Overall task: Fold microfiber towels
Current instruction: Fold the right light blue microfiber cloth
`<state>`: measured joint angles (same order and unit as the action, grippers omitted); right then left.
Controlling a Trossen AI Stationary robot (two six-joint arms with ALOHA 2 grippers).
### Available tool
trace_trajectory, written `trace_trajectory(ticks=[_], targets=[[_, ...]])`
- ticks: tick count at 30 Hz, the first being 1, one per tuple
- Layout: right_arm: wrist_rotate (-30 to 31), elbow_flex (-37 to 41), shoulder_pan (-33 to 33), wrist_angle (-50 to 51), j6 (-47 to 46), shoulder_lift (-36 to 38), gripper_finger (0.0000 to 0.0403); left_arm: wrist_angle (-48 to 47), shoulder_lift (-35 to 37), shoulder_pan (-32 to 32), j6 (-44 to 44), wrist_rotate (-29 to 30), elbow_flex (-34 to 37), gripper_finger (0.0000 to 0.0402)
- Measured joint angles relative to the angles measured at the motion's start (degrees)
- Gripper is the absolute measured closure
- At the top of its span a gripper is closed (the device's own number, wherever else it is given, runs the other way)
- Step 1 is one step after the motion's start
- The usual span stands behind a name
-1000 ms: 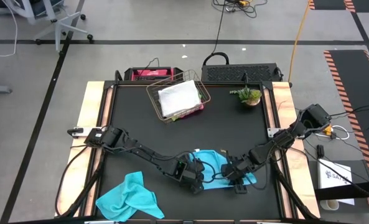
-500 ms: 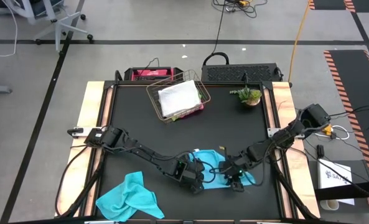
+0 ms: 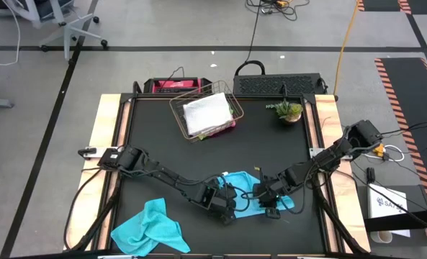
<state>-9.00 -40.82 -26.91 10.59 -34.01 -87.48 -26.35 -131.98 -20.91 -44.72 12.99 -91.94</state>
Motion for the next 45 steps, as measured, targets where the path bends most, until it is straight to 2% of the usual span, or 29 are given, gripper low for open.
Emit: trace_trajectory(ticks=[5,11,19,24,29,34,39,43,45], targets=[[0.4,0.0,-1.0,0.4,0.0,0.0,0.0353,0.0,0.0,0.0,0.7,0.0,0.0,0.0371],[-1.4,0.0,-1.3,-2.1,-5.1,0.7,0.0395,0.0,0.0,0.0,0.7,0.0,0.0,0.0371],[-1.1,0.0,0.3,-2.6,-8.4,8.8,0.0399,0.0,0.0,0.0,0.9,-0.1,0.0,0.0371],[5.7,0.0,1.6,3.1,-8.0,14.8,0.0401,0.0,0.0,0.0,1.1,0.0,0.0,0.0371],[7.7,0.0,2.9,11.0,-7.4,18.0,0.0401,-0.6,0.0,-0.8,3.6,0.9,0.0,0.0371],[8.0,0.0,3.0,15.6,-5.9,18.5,0.0402,-4.3,2.8,-1.6,6.4,4.9,0.4,0.0371],[13.7,0.0,3.2,20.3,-2.9,18.5,0.0402,-10.6,5.0,-0.3,9.8,8.3,0.7,0.0371],[19.2,0.0,4.2,22.2,-2.8,18.5,0.0402,-13.3,5.1,0.5,10.2,8.0,0.5,0.0371],[19.8,0.0,5.0,22.2,-2.8,18.5,0.0402,-13.4,5.1,0.5,10.2,8.0,0.5,0.0371]])
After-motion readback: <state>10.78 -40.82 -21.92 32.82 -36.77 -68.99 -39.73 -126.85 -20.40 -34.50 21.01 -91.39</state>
